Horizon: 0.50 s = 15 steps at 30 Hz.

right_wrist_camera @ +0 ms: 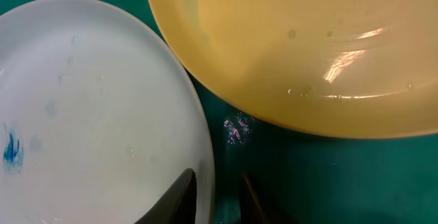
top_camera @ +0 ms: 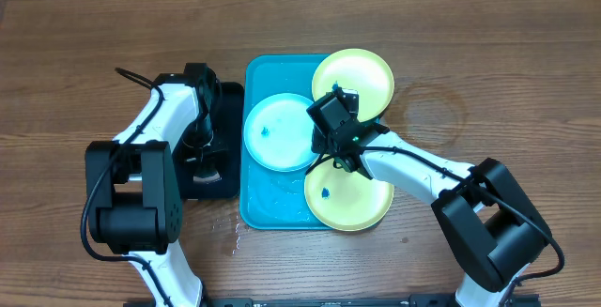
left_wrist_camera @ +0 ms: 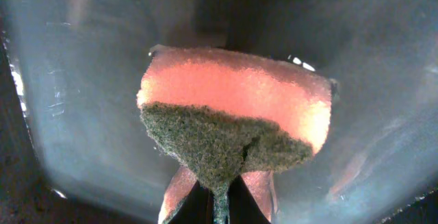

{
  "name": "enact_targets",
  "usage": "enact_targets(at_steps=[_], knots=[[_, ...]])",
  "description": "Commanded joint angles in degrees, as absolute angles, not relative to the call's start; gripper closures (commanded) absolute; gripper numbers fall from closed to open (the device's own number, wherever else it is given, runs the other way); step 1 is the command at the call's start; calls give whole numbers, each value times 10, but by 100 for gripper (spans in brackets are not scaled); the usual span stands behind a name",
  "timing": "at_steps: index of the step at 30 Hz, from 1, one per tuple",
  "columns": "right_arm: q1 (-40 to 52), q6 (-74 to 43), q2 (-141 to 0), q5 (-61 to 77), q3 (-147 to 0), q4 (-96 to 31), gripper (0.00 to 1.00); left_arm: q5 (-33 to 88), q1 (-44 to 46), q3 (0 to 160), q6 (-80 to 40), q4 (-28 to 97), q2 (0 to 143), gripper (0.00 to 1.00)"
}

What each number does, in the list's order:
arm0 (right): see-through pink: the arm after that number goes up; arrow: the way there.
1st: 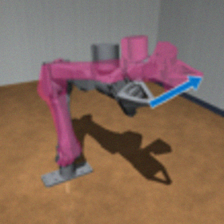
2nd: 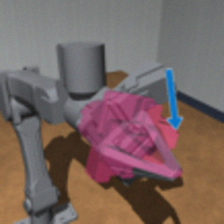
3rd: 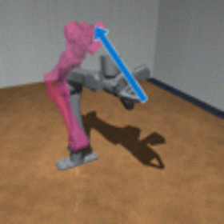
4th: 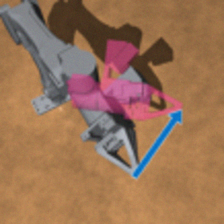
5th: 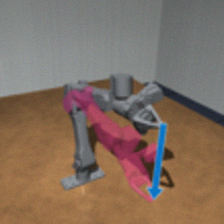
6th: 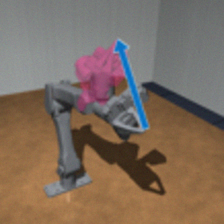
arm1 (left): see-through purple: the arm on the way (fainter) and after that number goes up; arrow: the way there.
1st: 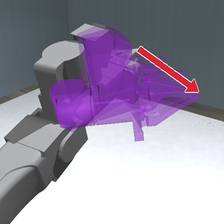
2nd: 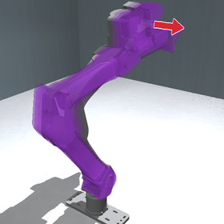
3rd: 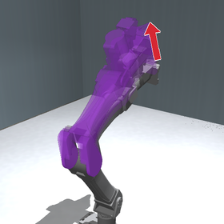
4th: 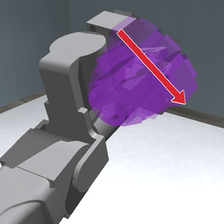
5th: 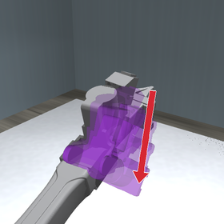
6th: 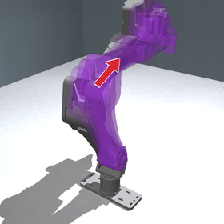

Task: Clean dirty plates on tray and stack at the side
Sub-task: 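Lower the left gripper onto the sponge in the black tray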

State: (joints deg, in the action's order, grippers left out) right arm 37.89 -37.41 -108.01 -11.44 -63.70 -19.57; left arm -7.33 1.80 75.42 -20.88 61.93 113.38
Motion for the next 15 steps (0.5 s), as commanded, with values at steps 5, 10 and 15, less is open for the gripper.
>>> enact_targets(at_steps=[5, 10, 15], knots=[[379, -371, -1084, -124, -637, -194, 76, -126, 13, 837, -152, 591, 1129, 96], [379, -371, -1084, -124, -637, -194, 76, -135, 11, 840, -102, 559, 1131, 96], [379, -371, -1084, -124, -637, -194, 76, -135, 12, 816, -103, 547, 1131, 96]])
